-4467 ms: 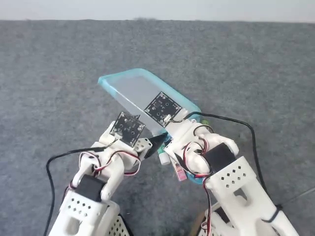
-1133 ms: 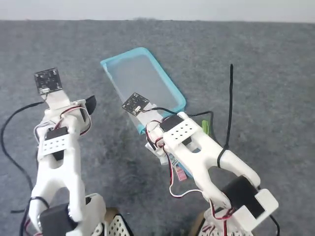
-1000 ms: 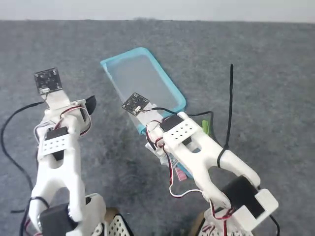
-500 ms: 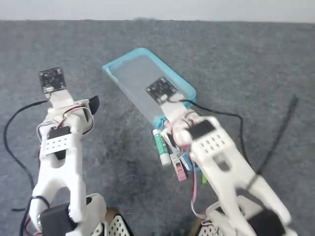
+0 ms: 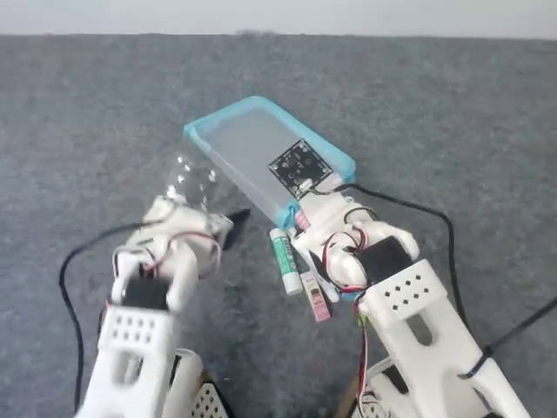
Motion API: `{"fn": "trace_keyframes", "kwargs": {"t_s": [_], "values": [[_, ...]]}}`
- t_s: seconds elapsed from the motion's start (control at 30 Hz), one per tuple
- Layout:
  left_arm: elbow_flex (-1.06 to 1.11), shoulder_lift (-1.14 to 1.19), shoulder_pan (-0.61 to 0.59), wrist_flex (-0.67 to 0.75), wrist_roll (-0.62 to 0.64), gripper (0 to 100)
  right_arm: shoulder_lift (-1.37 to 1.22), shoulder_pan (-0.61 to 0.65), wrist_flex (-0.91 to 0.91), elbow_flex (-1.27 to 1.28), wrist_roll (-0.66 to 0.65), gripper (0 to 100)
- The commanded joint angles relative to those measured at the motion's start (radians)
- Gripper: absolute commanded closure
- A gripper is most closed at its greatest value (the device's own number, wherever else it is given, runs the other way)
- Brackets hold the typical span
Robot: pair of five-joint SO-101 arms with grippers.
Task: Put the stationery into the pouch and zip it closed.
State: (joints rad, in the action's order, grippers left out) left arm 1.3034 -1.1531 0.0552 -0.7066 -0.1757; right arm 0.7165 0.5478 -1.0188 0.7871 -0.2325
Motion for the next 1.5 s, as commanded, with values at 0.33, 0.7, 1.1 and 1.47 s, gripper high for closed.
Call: {"fn": "trace_keyframes", "kwargs": {"t_s": [0.33,0.7,1.1,1.47], "values": [[0.019,-0.235,0.164,-0.092,0.032,69,0.039,0.125,-0.133,-0.193,-0.037,99.1],[0.067,-0.06,0.038,0.123,0.025,69,0.05,0.15,-0.177,-0.193,-0.064,99.1],[0.05,0.026,-0.052,0.186,-0.02,69,0.041,0.048,-0.182,-0.109,-0.124,99.1],[0.028,0.025,-0.071,0.15,-0.017,69,0.01,0.036,-0.067,0.012,-0.127,99.1]]}}
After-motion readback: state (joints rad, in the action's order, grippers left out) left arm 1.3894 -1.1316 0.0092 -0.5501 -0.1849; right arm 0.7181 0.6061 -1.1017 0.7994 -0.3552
